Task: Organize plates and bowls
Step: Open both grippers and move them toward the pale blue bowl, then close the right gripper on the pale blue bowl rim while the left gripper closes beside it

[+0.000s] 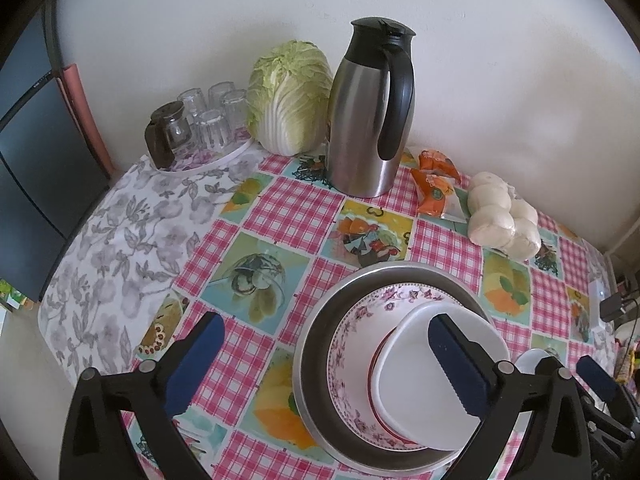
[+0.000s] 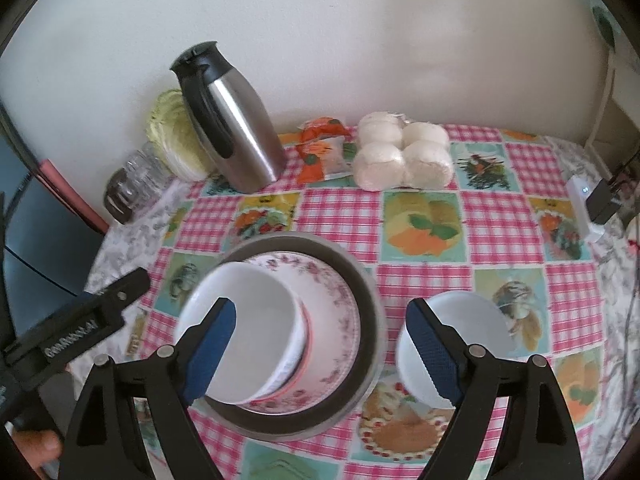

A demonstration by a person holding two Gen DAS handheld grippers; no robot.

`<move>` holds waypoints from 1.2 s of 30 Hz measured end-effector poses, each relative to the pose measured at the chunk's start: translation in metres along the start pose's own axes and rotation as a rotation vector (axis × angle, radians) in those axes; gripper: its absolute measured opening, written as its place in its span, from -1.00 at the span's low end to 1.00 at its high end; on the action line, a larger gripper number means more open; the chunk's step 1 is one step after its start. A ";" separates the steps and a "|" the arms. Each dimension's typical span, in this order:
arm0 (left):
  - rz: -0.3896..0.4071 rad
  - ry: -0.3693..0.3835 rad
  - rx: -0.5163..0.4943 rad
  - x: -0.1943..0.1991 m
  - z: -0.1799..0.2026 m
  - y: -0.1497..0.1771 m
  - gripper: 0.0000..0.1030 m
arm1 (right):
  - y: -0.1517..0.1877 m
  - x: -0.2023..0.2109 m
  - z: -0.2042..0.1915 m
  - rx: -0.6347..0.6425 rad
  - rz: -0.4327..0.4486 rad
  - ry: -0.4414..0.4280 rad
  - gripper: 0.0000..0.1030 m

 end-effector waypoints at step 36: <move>0.027 0.125 -0.335 0.017 0.202 0.059 1.00 | 0.019 0.045 0.209 -0.233 0.054 0.218 0.70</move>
Point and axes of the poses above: each gripper's, at about its wrist camera, not at the fingertips, and x roughly against the way its jaws point, z to its right, y to its underside, the point moved 7 cm from there along -x, roughly the way its jaws point, and after that the axes turned 2 degrees about -x, right-handed, at the moved point
